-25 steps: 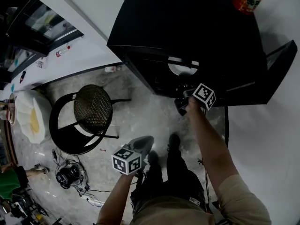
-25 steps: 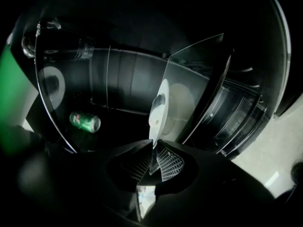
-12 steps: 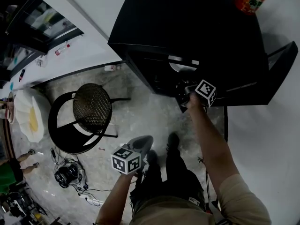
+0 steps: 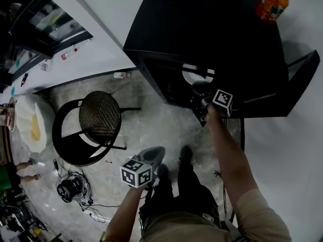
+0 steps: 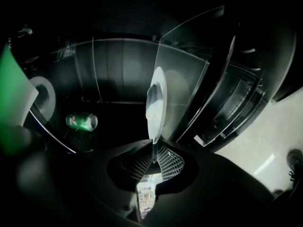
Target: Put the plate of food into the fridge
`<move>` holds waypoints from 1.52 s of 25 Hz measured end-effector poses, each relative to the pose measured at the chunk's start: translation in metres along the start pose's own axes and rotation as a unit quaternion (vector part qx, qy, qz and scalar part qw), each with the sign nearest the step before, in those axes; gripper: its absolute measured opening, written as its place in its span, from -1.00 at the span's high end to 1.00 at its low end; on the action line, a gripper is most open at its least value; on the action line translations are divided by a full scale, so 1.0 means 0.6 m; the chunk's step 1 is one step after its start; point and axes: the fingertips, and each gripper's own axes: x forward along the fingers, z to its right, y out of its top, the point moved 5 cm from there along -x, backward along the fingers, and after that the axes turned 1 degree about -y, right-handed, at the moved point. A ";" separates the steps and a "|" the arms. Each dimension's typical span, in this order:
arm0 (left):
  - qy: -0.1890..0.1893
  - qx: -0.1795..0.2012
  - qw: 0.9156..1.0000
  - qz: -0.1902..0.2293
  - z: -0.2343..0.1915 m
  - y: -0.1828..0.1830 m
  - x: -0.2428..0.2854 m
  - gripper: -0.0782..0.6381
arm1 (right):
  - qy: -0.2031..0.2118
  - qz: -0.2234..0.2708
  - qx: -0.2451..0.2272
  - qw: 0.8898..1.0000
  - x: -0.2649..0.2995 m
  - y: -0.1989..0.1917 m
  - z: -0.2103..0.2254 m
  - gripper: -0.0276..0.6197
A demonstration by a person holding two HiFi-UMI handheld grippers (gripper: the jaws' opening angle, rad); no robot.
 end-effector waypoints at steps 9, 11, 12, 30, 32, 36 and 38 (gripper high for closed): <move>0.008 -0.003 1.000 -0.002 -0.010 -0.009 -0.012 0.75 | -0.049 -0.009 -0.199 0.979 0.009 0.009 -0.011 0.80; 0.007 -0.001 1.000 -0.002 -0.009 -0.008 -0.012 0.75 | -0.054 -0.002 -0.240 0.969 0.006 0.011 -0.014 0.80; 0.007 -0.001 1.000 -0.002 -0.009 -0.008 -0.012 0.75 | -0.058 -0.002 -0.267 0.962 0.006 0.011 -0.016 0.80; 0.003 -0.001 1.000 -0.010 -0.003 -0.016 -0.002 0.75 | -0.129 -0.069 -0.372 0.917 0.018 0.003 -0.024 0.84; 0.003 0.001 1.000 -0.010 -0.002 -0.015 -0.002 0.75 | -0.135 -0.057 -0.405 0.902 0.017 0.000 -0.026 0.84; 0.005 0.000 1.000 -0.008 -0.003 -0.013 -0.002 0.75 | -0.119 -0.031 -0.416 0.901 0.007 -0.001 -0.031 0.83; 0.006 0.001 1.000 -0.008 -0.004 -0.013 -0.002 0.75 | -0.108 -0.031 -0.423 0.899 0.001 -0.005 -0.037 0.83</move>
